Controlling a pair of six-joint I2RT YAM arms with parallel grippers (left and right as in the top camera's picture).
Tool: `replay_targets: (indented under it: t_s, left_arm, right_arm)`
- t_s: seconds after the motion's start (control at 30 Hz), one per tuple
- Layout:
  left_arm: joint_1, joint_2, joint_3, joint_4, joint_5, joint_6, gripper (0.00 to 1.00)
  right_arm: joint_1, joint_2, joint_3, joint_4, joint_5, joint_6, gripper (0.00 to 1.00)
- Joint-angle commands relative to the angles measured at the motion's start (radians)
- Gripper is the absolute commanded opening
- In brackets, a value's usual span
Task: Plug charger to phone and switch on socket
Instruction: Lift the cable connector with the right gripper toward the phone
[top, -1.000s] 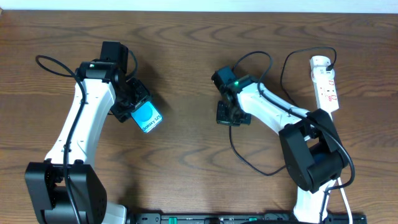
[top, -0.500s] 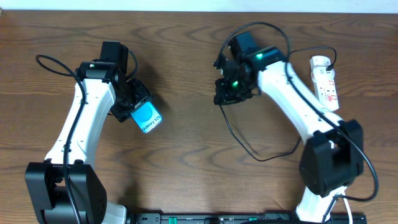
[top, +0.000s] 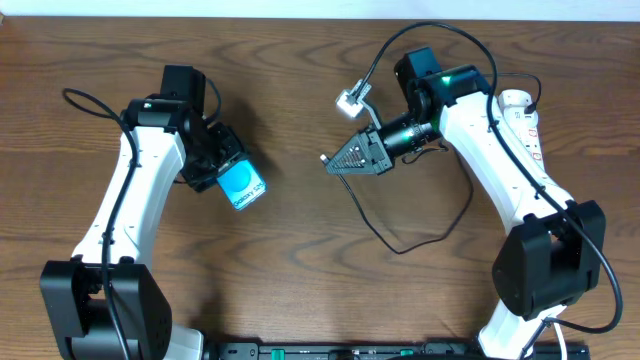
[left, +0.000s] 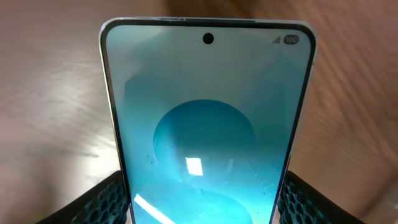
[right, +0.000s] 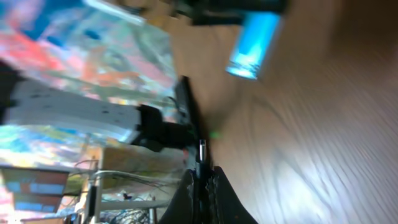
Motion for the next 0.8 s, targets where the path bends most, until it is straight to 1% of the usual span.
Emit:
replay_targets:
  t_s: [0.0, 0.2, 0.27, 0.4, 0.47, 0.6, 0.7, 0.77]
  left_arm:
    - [-0.002, -0.002, 0.003, 0.031, 0.187, 0.105, 0.07]
    - [-0.001, -0.002, 0.003, 0.111, 0.421, 0.163, 0.07]
    - [0.002, -0.002, 0.003, 0.134, 0.481, 0.163, 0.07]
    - [0.027, -0.002, 0.003, 0.191, 0.660, 0.177, 0.07]
    - [0.042, -0.002, 0.003, 0.208, 0.711, 0.177, 0.07]
    - [0.074, -0.002, 0.003, 0.209, 0.757, 0.176, 0.07]
    - [0.084, -0.002, 0.003, 0.195, 0.753, 0.151, 0.07]
    - [0.083, -0.002, 0.003, 0.174, 0.726, 0.128, 0.07]
  right_arm:
    - [-0.001, -0.016, 0.016, -0.004, -0.193, -0.086, 0.02]
    - [-0.001, -0.016, 0.016, 0.014, -0.252, -0.085, 0.02]
    - [-0.001, -0.016, 0.016, 0.013, -0.252, -0.085, 0.02]
    - [-0.001, -0.016, 0.016, 0.012, -0.251, -0.085, 0.02]
    - [-0.001, -0.016, 0.016, 0.011, -0.251, -0.084, 0.02]
    - [-0.001, -0.016, 0.016, 0.008, -0.234, -0.063, 0.02]
    - [0.000, -0.016, 0.015, 0.009, -0.171, -0.008, 0.02]
    - [0.005, -0.016, 0.015, 0.011, -0.119, 0.037, 0.01]
